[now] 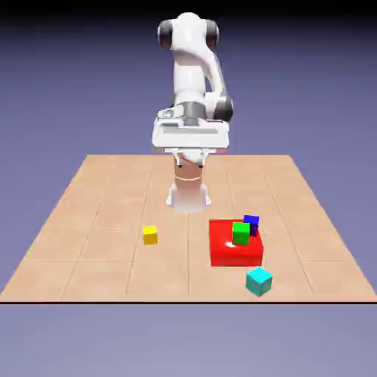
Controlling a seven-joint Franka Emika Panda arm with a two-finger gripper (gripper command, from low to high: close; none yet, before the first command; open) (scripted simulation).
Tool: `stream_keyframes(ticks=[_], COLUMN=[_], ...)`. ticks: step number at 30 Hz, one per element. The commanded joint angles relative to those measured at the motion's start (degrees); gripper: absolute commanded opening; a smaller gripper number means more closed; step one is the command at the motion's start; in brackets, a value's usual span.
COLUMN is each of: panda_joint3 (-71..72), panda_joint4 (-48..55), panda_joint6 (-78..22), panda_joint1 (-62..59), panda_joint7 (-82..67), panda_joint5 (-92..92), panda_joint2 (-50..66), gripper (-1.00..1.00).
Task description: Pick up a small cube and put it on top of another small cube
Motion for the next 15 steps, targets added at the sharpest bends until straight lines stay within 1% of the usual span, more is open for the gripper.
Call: stream_keyframes(ticks=[1, 15], panda_joint3=[-0.6, -8.7], panda_joint4=[0.7, 11.2], panda_joint6=[-0.9, -13.5], panda_joint1=[0.8, 12.0], panda_joint7=[-2.5, -37.4], panda_joint5=[0.8, 12.6], panda_joint2=[1.1, 16.5], gripper=[0.00, 0.00])
